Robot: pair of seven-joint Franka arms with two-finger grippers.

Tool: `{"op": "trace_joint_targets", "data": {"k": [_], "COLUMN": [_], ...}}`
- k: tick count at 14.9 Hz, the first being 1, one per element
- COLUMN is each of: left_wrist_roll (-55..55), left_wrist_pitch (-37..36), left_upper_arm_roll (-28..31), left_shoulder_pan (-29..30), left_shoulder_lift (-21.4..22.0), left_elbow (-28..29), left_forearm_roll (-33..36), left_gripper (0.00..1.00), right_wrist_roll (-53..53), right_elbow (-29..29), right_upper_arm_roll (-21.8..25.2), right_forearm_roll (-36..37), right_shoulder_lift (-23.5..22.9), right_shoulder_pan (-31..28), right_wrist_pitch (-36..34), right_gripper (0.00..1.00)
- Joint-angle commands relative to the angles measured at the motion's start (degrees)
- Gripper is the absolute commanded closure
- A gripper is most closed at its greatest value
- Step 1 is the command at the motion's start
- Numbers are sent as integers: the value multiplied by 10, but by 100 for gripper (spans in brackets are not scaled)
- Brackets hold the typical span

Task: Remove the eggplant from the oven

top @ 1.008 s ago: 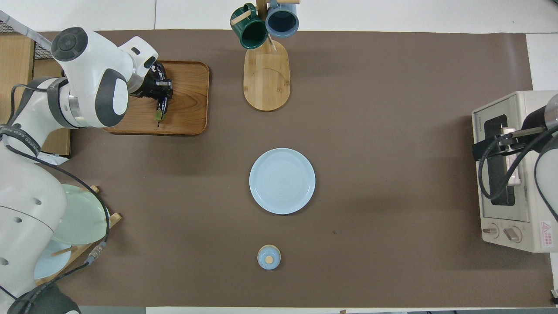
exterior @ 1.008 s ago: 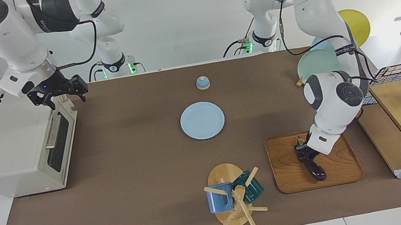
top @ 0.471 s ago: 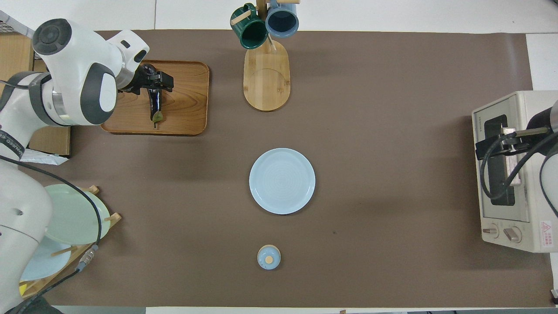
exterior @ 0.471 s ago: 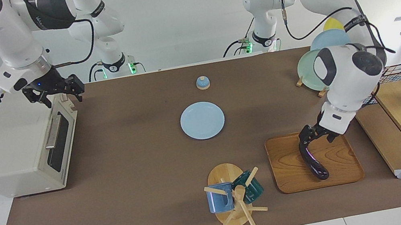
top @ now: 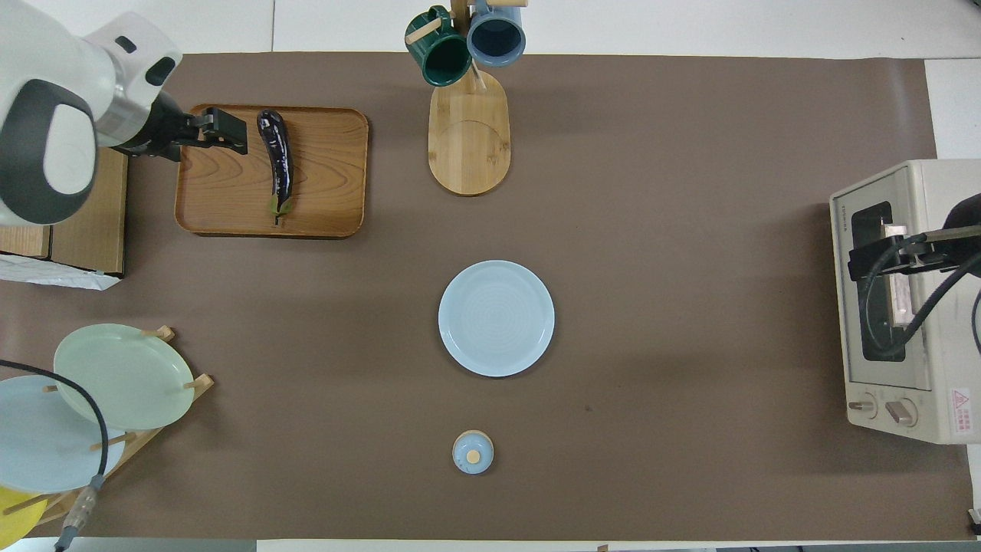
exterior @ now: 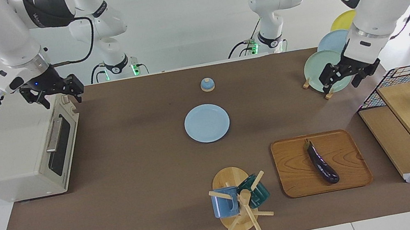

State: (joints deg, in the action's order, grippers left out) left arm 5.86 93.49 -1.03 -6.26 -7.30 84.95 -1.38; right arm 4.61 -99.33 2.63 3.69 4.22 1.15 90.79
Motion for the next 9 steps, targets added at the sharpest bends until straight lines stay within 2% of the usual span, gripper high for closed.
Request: {"op": "trace_joint_targets", "data": {"k": [1,5,9], "left_wrist_roll": [6,8,7], "left_wrist_pitch": [-37,-25,-21], "left_upper_arm_roll": [-2,-5,-11], "left_shoulder_pan": [0,-2,12], "left_shoulder_lift": [47,101,92], "left_elbow": [49,150,121], "left_forearm_roll": [12,12,1], "left_gripper": [0,0,0], "right_wrist_roll": [0,-1,-1], "right_elbow": [-10,-9,-9], "right_upper_arm_roll": [2,1,1], "right_forearm_roll": [-10,-10,-11], "right_shoulder_lift": [7,6,6], "right_shoulder_pan": [1,-2,-2], "right_wrist_pitch": [11,10,8], "right_gripper": [0,0,0]}}
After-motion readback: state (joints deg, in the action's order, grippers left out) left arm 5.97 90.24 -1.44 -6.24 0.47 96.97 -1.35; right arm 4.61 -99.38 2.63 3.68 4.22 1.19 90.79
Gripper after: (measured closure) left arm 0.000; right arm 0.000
